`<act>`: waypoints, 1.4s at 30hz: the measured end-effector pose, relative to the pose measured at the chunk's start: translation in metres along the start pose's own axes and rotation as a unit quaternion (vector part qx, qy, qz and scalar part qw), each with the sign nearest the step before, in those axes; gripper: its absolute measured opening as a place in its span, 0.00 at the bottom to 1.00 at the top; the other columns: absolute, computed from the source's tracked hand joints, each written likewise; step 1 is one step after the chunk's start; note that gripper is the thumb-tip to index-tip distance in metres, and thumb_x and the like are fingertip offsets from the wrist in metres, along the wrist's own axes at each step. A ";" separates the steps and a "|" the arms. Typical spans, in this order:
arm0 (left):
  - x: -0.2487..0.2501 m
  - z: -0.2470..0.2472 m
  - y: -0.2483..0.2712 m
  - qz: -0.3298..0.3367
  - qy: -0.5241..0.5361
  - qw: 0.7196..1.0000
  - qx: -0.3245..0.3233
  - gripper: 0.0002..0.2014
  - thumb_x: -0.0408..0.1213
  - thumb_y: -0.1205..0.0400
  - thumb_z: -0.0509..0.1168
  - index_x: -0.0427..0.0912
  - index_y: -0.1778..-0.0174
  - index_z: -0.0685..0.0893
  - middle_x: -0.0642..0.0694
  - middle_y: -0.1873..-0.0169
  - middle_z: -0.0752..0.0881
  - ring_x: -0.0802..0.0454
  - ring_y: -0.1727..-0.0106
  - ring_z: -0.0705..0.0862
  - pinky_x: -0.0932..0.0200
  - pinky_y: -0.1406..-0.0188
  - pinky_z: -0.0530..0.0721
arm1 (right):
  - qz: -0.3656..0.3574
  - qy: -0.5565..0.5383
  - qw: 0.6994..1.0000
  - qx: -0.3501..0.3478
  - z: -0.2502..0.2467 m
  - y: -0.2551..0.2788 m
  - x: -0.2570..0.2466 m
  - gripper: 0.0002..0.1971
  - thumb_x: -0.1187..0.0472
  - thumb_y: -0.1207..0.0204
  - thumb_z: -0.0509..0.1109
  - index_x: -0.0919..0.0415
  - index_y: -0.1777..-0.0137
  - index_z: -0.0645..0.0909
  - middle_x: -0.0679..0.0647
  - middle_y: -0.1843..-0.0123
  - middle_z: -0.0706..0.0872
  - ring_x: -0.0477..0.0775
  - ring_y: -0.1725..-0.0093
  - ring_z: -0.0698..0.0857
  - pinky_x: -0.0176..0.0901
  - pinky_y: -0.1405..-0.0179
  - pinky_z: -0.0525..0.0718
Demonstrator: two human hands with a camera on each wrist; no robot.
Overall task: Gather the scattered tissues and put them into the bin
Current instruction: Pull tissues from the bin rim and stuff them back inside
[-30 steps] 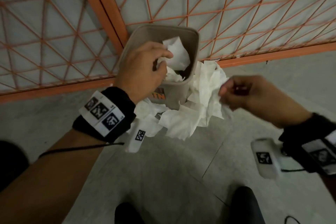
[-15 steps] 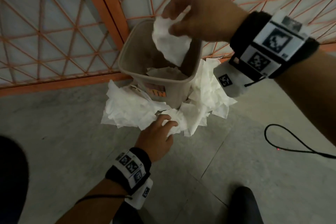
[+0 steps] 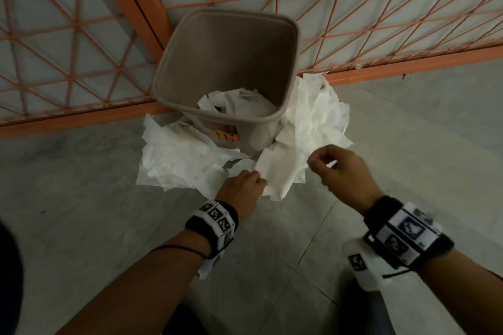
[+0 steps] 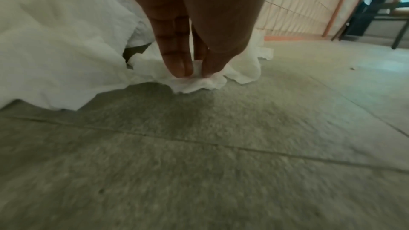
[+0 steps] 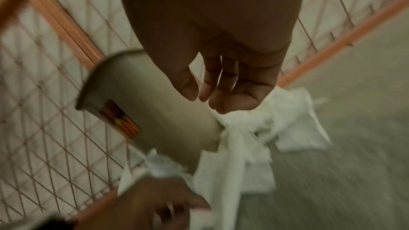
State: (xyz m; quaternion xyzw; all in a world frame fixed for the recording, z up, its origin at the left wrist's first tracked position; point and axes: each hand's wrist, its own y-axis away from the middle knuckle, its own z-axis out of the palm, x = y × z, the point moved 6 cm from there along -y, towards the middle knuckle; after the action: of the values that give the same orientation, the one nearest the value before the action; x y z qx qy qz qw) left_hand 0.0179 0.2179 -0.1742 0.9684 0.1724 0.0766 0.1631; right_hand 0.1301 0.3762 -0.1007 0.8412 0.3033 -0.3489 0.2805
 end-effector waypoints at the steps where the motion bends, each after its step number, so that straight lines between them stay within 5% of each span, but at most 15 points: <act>1: -0.002 -0.005 0.002 -0.002 0.011 1.000 0.013 0.17 0.32 0.19 0.60 0.43 0.33 0.79 0.43 0.39 0.80 0.41 0.38 0.80 0.49 0.53 0.82 | 0.033 0.018 0.999 -0.028 0.014 -0.002 0.016 0.08 0.50 0.24 0.70 0.53 0.57 0.84 0.46 0.59 0.87 0.49 0.62 0.86 0.45 0.59 0.83; 7: -0.011 -0.037 0.038 -0.028 0.142 0.983 0.116 0.17 0.35 0.20 0.67 0.48 0.35 0.84 0.49 0.41 0.87 0.46 0.42 0.86 0.47 0.51 0.89 | 0.127 0.086 0.980 -0.130 0.070 -0.018 0.057 0.21 0.34 0.30 0.68 0.54 0.62 0.83 0.52 0.64 0.87 0.54 0.65 0.87 0.50 0.59 0.89; 13: -0.027 -0.090 0.106 -0.016 0.279 0.929 0.243 0.11 0.40 0.19 0.65 0.44 0.44 0.89 0.52 0.51 0.90 0.64 0.52 0.86 0.69 0.49 0.85 | 0.112 0.079 0.983 -0.120 0.075 -0.027 0.048 0.19 0.46 0.24 0.69 0.63 0.62 0.83 0.61 0.62 0.89 0.60 0.64 0.89 0.52 0.59 0.89; 16: -0.034 -0.127 0.128 -0.027 0.312 0.898 0.308 0.10 0.35 0.20 0.67 0.44 0.45 0.89 0.54 0.52 0.88 0.69 0.53 0.84 0.76 0.51 0.81 | 0.124 0.048 0.985 -0.114 0.063 -0.020 0.045 0.17 0.49 0.25 0.73 0.65 0.63 0.83 0.59 0.66 0.90 0.54 0.73 0.89 0.44 0.69 0.87; 18: -0.035 -0.158 0.136 -0.030 0.307 0.883 0.354 0.09 0.31 0.20 0.67 0.43 0.47 0.89 0.55 0.54 0.86 0.70 0.55 0.83 0.78 0.53 0.78 | 0.131 0.041 0.983 -0.123 0.050 -0.013 0.043 0.16 0.51 0.26 0.75 0.64 0.65 0.82 0.59 0.67 0.91 0.51 0.75 0.89 0.41 0.71 0.86; 21: -0.031 -0.214 0.145 -0.006 0.272 0.862 0.427 0.10 0.29 0.19 0.66 0.47 0.47 0.85 0.57 0.53 0.84 0.70 0.55 0.82 0.74 0.53 0.79 | 0.129 0.019 0.984 -0.122 0.024 0.002 0.034 0.12 0.56 0.27 0.76 0.65 0.61 0.81 0.61 0.66 0.91 0.57 0.69 0.92 0.51 0.60 0.92; 25: -0.035 -0.277 0.134 0.023 0.265 0.814 0.517 0.08 0.28 0.17 0.64 0.44 0.48 0.86 0.46 0.54 0.87 0.53 0.56 0.88 0.59 0.56 0.85 | 0.096 -0.022 0.986 -0.136 -0.007 0.024 0.011 0.05 0.64 0.27 0.76 0.62 0.59 0.81 0.59 0.64 0.88 0.59 0.65 0.92 0.53 0.63 0.92; 27: -0.038 -0.296 0.115 0.020 0.242 0.798 0.552 0.09 0.29 0.17 0.63 0.39 0.49 0.88 0.45 0.53 0.88 0.61 0.55 0.86 0.68 0.53 0.82 | 0.074 -0.026 0.986 -0.146 -0.020 0.034 -0.002 0.04 0.66 0.27 0.76 0.59 0.59 0.83 0.61 0.64 0.87 0.60 0.66 0.92 0.51 0.64 0.92; 31: -0.052 -0.299 0.066 -0.023 0.237 0.827 0.509 0.12 0.32 0.20 0.62 0.42 0.49 0.90 0.48 0.53 0.87 0.68 0.59 0.80 0.81 0.54 0.74 | 0.001 -0.033 0.986 -0.162 -0.050 0.043 -0.044 0.03 0.64 0.26 0.75 0.56 0.57 0.88 0.60 0.60 0.91 0.61 0.62 0.92 0.51 0.58 0.92; 36: -0.060 -0.264 0.042 -0.072 0.137 0.925 0.347 0.13 0.38 0.19 0.64 0.49 0.43 0.90 0.50 0.48 0.89 0.51 0.45 0.84 0.69 0.50 0.71 | -0.120 -0.030 0.985 -0.120 -0.095 0.043 -0.126 0.04 0.66 0.26 0.74 0.59 0.55 0.90 0.57 0.61 0.93 0.56 0.63 0.92 0.44 0.57 0.92; 42: -0.071 -0.251 0.085 -0.080 0.160 0.888 0.423 0.15 0.38 0.19 0.63 0.51 0.37 0.86 0.49 0.42 0.88 0.50 0.39 0.83 0.63 0.38 0.75 | -0.241 -0.013 0.970 -0.037 -0.124 0.031 -0.212 0.06 0.60 0.24 0.73 0.57 0.50 0.89 0.54 0.61 0.93 0.46 0.63 0.92 0.36 0.57 0.90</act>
State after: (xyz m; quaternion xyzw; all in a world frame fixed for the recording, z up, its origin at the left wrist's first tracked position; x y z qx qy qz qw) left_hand -0.0728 0.1894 0.0829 0.9030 0.2891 0.1370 -0.2867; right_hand 0.0822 0.3743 0.1422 0.7278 0.5058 -0.4056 0.2234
